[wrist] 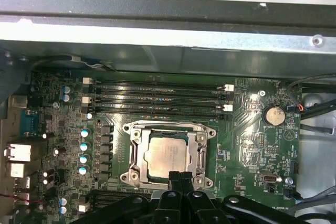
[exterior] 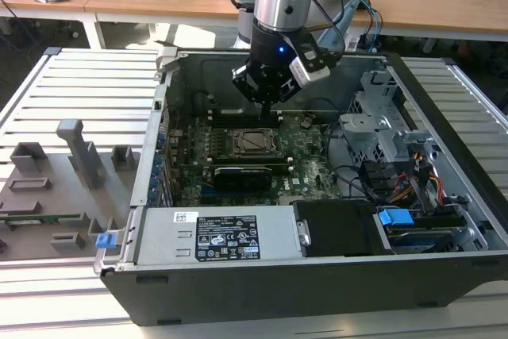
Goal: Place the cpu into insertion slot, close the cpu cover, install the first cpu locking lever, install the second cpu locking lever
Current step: 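Install the second cpu locking lever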
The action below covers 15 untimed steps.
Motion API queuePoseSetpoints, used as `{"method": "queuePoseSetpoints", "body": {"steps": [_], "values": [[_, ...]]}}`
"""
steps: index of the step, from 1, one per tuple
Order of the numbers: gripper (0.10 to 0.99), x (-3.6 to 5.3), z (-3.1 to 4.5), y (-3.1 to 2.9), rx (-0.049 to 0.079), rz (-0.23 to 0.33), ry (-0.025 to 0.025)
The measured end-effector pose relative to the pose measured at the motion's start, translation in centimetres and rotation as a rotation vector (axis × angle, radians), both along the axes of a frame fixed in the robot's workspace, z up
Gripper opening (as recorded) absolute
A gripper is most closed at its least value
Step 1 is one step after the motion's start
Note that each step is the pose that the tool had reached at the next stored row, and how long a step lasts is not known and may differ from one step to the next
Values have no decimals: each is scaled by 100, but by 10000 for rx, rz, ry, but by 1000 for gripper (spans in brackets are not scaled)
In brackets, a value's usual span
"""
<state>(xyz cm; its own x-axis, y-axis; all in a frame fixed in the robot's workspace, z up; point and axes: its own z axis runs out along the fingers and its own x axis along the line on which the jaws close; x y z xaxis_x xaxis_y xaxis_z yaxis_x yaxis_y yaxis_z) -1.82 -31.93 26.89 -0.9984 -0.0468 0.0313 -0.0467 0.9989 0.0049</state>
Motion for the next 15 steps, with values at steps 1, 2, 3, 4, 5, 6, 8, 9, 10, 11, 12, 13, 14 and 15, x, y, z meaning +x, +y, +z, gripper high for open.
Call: {"method": "queuePoseSetpoints", "body": {"steps": [1,2,3,4,5,6,8,9,10,11,12,13,14,15], "values": [[106,11,0,0,-1,0,1],[106,41,-1,0,-1,0,2],[106,70,-2,0,-1,0,5],[106,93,-2,0,0,1,10],[106,122,-3,0,0,-1,15],[106,141,-4,0,0,-1,20],[106,146,-11,-56,-1,1,21],[106,146,-14,-96,1,0,20],[106,145,-16,-162,-1,-1,21],[106,145,-19,-210,-1,-1,21],[106,146,-24,-258,-1,0,21],[106,146,-45,-358,-1,1,21],[106,145,-87,-428,3,0,20],[106,145,-140,-464,3,0,20]]}}
